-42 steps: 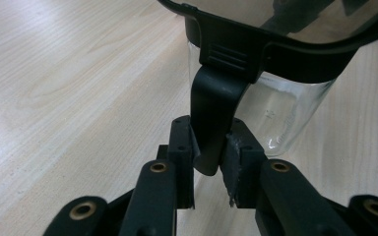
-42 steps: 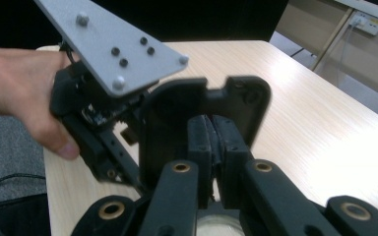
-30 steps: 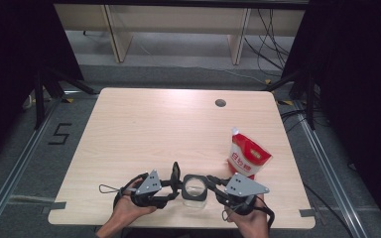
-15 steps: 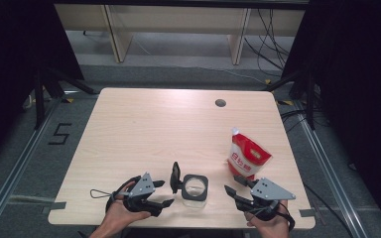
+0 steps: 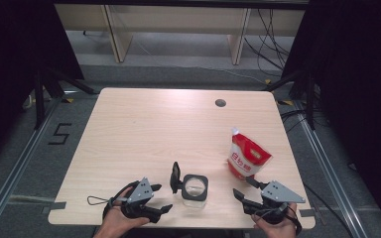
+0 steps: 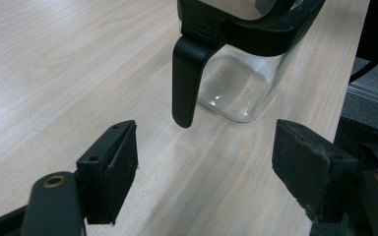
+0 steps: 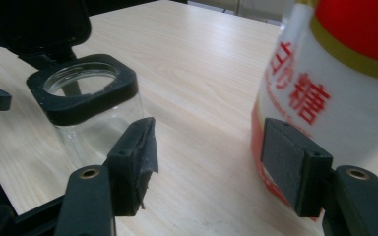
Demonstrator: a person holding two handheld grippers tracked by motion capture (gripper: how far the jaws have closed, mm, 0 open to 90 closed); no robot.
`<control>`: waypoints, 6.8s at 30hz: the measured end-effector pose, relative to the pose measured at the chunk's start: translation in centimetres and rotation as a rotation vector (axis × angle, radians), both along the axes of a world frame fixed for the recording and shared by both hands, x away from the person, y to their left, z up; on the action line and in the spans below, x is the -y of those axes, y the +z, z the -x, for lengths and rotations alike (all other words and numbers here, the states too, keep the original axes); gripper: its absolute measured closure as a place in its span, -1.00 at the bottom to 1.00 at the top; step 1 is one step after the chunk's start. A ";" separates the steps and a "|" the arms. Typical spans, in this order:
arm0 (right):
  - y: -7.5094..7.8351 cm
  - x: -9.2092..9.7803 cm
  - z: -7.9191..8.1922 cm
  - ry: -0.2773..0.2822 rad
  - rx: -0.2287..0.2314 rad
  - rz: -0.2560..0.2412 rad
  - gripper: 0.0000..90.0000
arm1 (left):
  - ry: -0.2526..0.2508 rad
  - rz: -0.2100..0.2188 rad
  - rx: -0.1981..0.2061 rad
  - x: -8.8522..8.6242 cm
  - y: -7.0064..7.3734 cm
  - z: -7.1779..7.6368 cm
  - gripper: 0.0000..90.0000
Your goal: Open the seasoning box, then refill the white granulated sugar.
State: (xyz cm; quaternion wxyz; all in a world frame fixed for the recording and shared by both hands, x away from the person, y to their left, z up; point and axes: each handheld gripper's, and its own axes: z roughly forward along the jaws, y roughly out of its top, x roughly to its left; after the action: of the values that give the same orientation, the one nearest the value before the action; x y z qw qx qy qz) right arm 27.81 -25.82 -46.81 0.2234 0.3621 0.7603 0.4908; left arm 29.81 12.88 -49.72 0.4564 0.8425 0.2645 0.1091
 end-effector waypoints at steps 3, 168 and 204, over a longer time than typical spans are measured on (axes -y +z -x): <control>-0.2 0.4 0.1 -0.031 -0.019 -0.016 -0.17 | 0.003 0.012 0.008 0.0 -0.1 0.0 -0.46; 2.1 -3.4 0.5 0.025 0.543 0.581 -0.16 | 0.005 0.071 -0.044 -0.2 -0.6 0.1 -0.51; 0.0 -5.5 2.1 0.165 0.846 1.335 -0.14 | -0.023 0.042 -0.027 -0.2 -0.7 -0.2 -0.51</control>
State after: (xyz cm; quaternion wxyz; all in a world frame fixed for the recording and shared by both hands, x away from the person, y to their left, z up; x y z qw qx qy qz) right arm 25.73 -20.36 -46.81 0.6261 -0.1232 0.7688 0.0421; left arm 29.98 13.12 -50.40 0.4715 0.8371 0.2632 0.0873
